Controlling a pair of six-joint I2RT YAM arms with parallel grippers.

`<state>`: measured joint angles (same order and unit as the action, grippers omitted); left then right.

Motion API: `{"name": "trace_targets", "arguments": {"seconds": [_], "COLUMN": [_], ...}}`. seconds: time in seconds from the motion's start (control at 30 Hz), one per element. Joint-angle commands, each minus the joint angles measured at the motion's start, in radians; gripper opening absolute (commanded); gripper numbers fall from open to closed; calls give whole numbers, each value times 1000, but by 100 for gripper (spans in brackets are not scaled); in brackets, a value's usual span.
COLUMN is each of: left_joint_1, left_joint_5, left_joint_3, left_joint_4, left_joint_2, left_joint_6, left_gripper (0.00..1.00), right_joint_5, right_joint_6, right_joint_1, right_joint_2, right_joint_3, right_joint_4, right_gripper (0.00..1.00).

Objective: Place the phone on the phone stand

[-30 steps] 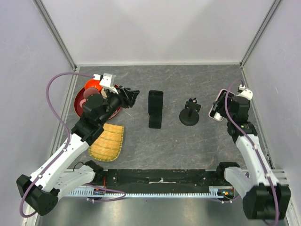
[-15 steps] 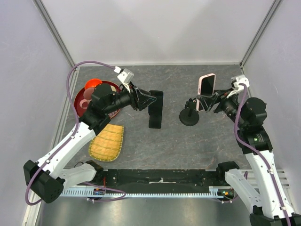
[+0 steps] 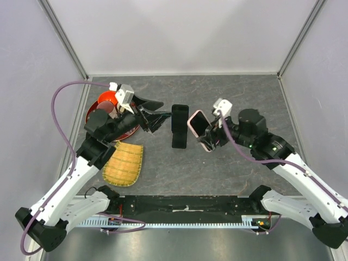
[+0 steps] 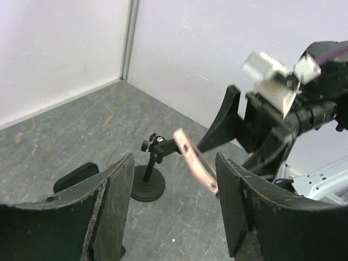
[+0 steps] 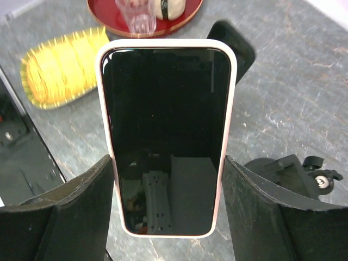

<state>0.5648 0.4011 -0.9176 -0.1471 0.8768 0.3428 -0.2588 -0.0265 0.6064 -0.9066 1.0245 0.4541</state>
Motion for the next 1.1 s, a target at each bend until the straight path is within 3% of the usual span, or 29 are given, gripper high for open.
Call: {"name": "trace_targets", "arguments": {"seconds": [0.0, 0.03, 0.07, 0.13, 0.23, 0.57, 0.77, 0.87, 0.97, 1.0, 1.07], "left_joint_1": [-3, -3, -3, -3, -3, 9, 26, 33, 37, 37, 37], "left_joint_5": [172, 280, 330, 427, 491, 613, 608, 620, 614, 593, 573], "left_joint_3": [-139, -179, -219, -288, -303, -323, -365, -366, -363, -362, -354], "left_joint_4": [67, 107, 200, 237, 247, 262, 336, 337, 337, 337, 337], "left_joint_2": [158, 253, 295, 361, 418, 494, 557, 564, 550, 544, 525], "left_joint_6": [-36, -42, -48, -53, -30, -2, -31, -36, -56, -63, -79], "left_gripper": [68, 68, 69, 73, 75, 78, 69, 56, 30, 18, 8], "right_joint_5": [220, 240, 253, 291, 343, 507, 612, 673, 720, 721, 719], "right_joint_6": [-115, -124, -134, -144, -158, -187, -196, -200, -190, -176, -158], "right_joint_1": [144, 176, 187, 213, 245, 360, 460, 501, 524, 527, 527], "right_joint_2": [-35, -43, -48, -51, -67, -94, -115, -130, -159, -163, -167], "right_joint_3": [89, 92, 89, 86, 91, 105, 124, 132, 141, 146, 141], "right_joint_4": [24, 29, 28, 28, 32, 18, 6, -3, 1, 3, -5], "right_gripper": [0, 0, 0, 0, 0, 0, 0, 0, 2, 4, 18]}}
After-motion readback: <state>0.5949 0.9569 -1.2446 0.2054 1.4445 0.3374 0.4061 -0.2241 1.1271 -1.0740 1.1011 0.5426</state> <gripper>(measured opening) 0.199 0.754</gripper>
